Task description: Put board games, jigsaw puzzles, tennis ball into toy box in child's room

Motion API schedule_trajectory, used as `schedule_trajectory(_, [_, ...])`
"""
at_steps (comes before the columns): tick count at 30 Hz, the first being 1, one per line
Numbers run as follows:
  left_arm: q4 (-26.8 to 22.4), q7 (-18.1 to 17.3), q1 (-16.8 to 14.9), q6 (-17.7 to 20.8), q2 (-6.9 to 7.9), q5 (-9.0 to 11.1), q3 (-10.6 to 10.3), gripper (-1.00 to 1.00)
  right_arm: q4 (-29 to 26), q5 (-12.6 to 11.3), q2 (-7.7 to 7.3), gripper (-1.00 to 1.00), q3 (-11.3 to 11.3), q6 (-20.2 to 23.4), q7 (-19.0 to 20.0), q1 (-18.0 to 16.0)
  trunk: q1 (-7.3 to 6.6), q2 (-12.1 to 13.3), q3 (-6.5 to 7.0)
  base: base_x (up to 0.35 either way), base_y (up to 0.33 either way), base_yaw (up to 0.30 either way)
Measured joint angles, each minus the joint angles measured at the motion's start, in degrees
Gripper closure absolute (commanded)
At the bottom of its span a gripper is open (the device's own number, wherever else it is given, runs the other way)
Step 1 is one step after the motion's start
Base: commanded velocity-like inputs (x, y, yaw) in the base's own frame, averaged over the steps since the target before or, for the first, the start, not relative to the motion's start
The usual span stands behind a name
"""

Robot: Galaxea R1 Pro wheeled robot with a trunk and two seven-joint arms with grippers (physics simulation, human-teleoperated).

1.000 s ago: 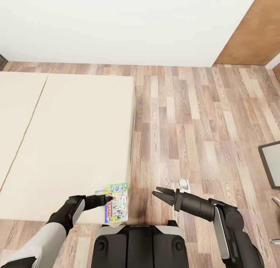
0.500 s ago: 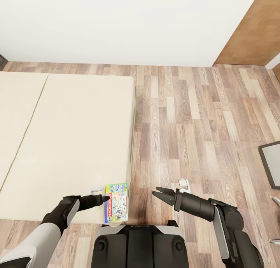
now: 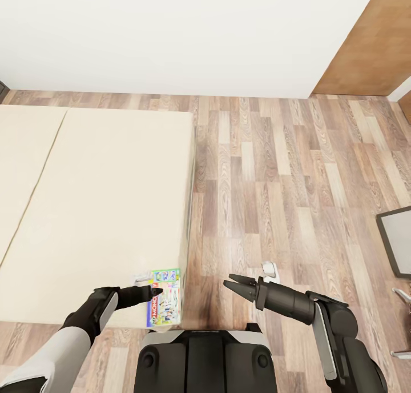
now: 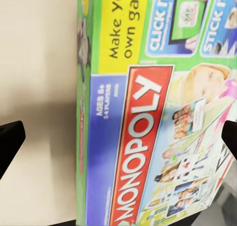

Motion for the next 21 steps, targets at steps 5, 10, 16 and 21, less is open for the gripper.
schedule_trajectory(5, [0.00,0.12,0.00,-0.06,-0.01,0.00,0.01,-1.00,0.01,-0.01,0.04,-1.00,0.00,0.00,0.00,0.00,0.00,0.00,0.00,0.000,-0.030,0.000])
schedule_trajectory(10, [-0.01,0.15,0.00,-0.08,-0.03,-0.01,0.01,-1.00,0.01,0.00,0.03,-1.00,0.00,0.00,0.00,0.00,0.00,0.00,0.00,0.000,-0.007,0.000])
schedule_trajectory(16, [-0.01,0.11,0.00,-0.05,-0.02,-0.06,0.01,-1.00,0.01,0.00,0.01,-1.00,0.00,0.00,0.00,0.00,0.00,0.00,0.00,0.000,-0.001,0.000])
schedule_trajectory(21, [0.00,0.10,0.00,-0.07,-0.08,-0.01,0.01,-1.00,0.00,0.00,-0.01,-1.00,0.00,0.00,0.00,0.00,0.00,0.00,0.00,0.000,-0.023,0.000])
